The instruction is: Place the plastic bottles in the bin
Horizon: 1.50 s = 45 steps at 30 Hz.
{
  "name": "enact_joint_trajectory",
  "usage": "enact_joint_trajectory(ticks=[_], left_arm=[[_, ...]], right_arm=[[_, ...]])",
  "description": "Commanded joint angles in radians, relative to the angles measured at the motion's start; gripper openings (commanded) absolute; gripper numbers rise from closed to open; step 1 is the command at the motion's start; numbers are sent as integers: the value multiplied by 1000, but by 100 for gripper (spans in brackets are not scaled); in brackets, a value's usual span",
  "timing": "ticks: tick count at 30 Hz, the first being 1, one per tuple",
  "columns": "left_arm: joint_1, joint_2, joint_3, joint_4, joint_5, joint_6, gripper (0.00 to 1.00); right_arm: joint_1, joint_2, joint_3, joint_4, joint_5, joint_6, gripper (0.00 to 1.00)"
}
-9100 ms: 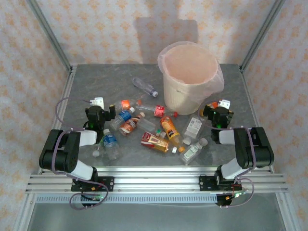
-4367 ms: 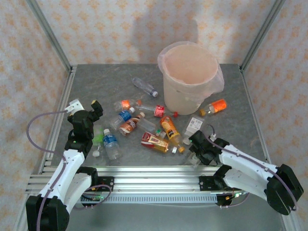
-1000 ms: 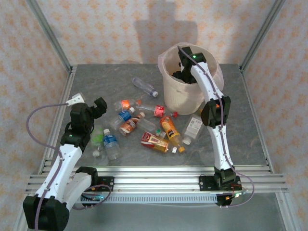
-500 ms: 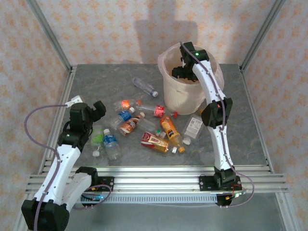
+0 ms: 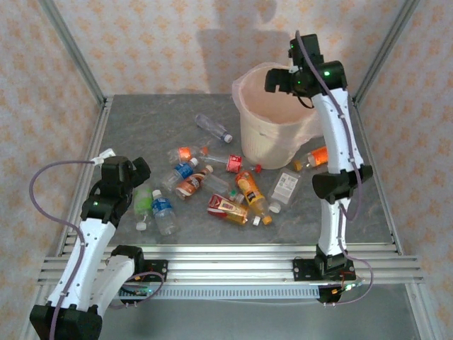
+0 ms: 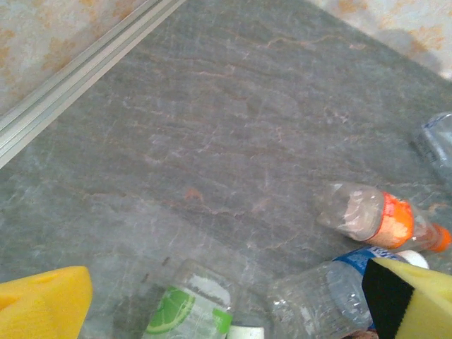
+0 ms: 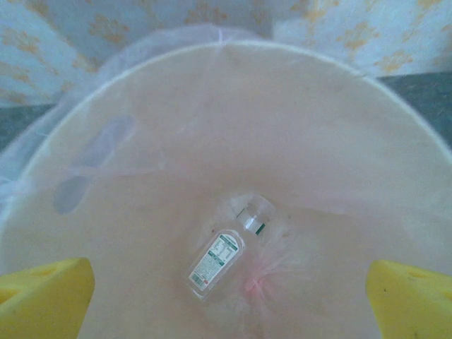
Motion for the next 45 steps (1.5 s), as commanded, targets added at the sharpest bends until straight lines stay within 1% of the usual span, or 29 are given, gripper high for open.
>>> enact_joint_trajectory(ticks=[1,5,8,12,15,18,20,22,26,31,37,40,45], left_arm=[[6,40,42,-112,-26,9,100],[6,90,55,-172,-16,2,100],[6,120,43,-199,-11,-9,100],[6,160,15,-203,40,-28,100],[6,187,-9,-192,87,-36,100],[6,208,-41,-170,116,-36,100],[7,226,-59,-147,126,-74,100],[6,245,-74,-127,130,-83,100],[8,284,-105,-90,105,-97,100],[8,315,-124,-61,73,-134,100],[16,307,-141,-26,29,-168,96],[30,318,-147,11,36,-175,95],[59,371,-145,60,58,-187,88]], right_arm=[[26,-91,-62,1,58,24,99],[58,-238,-258,88,104,35,99],[79,-373,-452,180,134,51,99],[94,-528,-671,291,164,85,99],[102,-607,-777,337,172,105,99],[110,-659,-846,356,191,121,99],[113,-685,-882,366,198,130,99],[115,-706,-914,374,205,137,99],[115,-734,-954,387,220,148,99],[116,-741,-970,390,208,147,99],[115,-740,-995,402,187,150,99],[115,-736,-1009,409,170,154,99],[115,-730,-1016,404,158,162,99]])
